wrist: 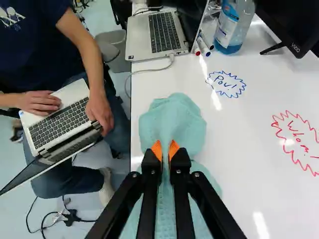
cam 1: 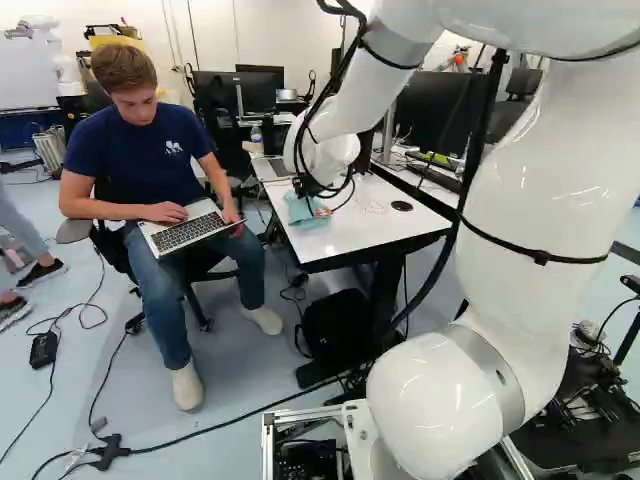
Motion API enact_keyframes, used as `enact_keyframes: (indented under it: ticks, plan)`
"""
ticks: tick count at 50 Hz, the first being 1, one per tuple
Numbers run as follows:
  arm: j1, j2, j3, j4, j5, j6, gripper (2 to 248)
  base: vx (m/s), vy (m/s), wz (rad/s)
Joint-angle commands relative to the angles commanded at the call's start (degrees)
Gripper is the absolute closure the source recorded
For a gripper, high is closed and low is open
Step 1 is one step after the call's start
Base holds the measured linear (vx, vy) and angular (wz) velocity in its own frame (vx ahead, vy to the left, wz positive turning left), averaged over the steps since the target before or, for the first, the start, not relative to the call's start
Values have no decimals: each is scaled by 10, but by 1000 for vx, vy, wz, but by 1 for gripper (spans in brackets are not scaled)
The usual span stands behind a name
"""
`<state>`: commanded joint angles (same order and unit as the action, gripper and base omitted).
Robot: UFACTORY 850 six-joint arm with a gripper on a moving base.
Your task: Clean the table with the green towel
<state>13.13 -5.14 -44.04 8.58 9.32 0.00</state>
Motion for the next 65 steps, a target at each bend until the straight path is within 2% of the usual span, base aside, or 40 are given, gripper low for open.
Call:
enact_keyframes:
  ticks: [10, 24, 39, 65]
  plan:
    - [-3, 16, 3, 0, 0, 0, 214, 0, 0, 0]
    - [-20, 47, 15, 0, 0, 0, 214, 0, 0, 0]
    - [-45, 85, 34, 0, 0, 0, 214, 0, 0, 0]
    - [-94, 120, 65, 0, 0, 0, 214, 0, 0, 0]
